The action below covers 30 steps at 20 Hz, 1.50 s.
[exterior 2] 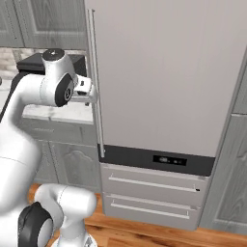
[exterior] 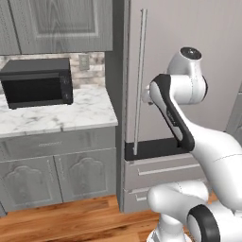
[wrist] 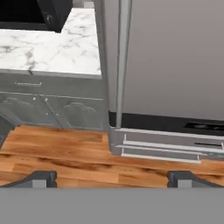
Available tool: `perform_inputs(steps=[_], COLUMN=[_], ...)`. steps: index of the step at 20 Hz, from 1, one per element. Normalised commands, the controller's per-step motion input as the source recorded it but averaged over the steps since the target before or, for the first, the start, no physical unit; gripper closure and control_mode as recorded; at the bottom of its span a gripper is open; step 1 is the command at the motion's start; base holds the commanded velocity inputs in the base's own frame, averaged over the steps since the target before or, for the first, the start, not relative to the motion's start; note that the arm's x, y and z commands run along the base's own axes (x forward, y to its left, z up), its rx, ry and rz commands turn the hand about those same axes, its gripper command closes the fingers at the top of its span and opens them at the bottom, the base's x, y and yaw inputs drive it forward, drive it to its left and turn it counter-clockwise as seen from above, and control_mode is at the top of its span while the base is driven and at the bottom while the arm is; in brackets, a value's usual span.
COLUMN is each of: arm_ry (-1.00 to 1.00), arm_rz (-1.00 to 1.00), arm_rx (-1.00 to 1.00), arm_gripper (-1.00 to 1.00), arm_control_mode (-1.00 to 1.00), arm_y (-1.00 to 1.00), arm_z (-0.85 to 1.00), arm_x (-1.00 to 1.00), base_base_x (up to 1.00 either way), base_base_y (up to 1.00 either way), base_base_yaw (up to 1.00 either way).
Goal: Gather the lime and eggplant from the fridge and place them on a tray on the dining counter. Then gather the chicken drumsticks from the fridge and place them on the other tray.
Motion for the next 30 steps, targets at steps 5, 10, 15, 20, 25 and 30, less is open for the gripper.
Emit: perform_inputs(steps=[5, 10, 15, 20, 25, 30], arm_ry=[-0.63, -0.51, -0.45, -0.4, -0.2, 0.01], arm_rz=[0.0, -0.05, -0.03, 0.0, 0.0, 0.0], arm_rx=[0.0, 0.0, 0.01, 0.06, 0.05, 0.01], arm_gripper=[-1.0, -1.0, -1.0, -1.0, -1.0, -1.0], arm_control_mode=[-1.0, -1.0, -1.0, -1.0, -1.0, -1.0], arm_y=[0.02, 0.0, 0.0, -0.02, 0.0, 0.0], arm_z=[0.18, 0.05, 0.09, 0.14, 0.17, 0.18], arm_x=[0.0, 0.0, 0.0, 0.0, 0.0, 0.27], base_base_x=[0.0, 0.0, 0.0, 0.0, 0.0, 0.0], base_base_y=[0.0, 0.0, 0.0, 0.0, 0.0, 0.0], base_base_yaw=[0.0, 0.0, 0.0, 0.0, 0.0, 0.0])
